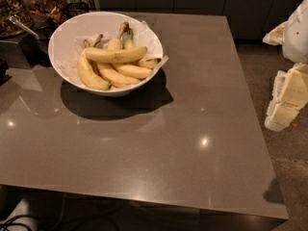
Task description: Pick banana from white bowl
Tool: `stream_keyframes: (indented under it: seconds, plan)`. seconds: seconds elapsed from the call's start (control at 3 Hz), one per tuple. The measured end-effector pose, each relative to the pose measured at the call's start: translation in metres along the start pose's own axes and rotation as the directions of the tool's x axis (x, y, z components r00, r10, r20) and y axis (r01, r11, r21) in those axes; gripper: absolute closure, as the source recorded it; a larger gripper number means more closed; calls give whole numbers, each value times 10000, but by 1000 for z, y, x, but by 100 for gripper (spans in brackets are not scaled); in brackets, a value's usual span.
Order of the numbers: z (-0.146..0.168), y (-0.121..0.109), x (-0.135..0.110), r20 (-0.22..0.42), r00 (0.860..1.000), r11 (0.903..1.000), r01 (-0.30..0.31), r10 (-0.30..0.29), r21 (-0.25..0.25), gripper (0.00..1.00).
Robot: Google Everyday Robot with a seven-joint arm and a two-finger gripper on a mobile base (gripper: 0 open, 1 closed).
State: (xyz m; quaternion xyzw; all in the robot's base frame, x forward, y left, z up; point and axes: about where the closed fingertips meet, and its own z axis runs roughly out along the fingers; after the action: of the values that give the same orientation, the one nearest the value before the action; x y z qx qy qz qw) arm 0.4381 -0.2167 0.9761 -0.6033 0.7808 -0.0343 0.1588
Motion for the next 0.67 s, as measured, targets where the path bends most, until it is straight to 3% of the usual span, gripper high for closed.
stream_keyframes:
  seconds: [0.33, 0.67]
  plan:
    - [0, 0, 0, 0, 10000, 10000, 0, 0, 0, 0]
    - [-3, -1, -14, -497, 9988, 9995, 5, 10, 304, 0]
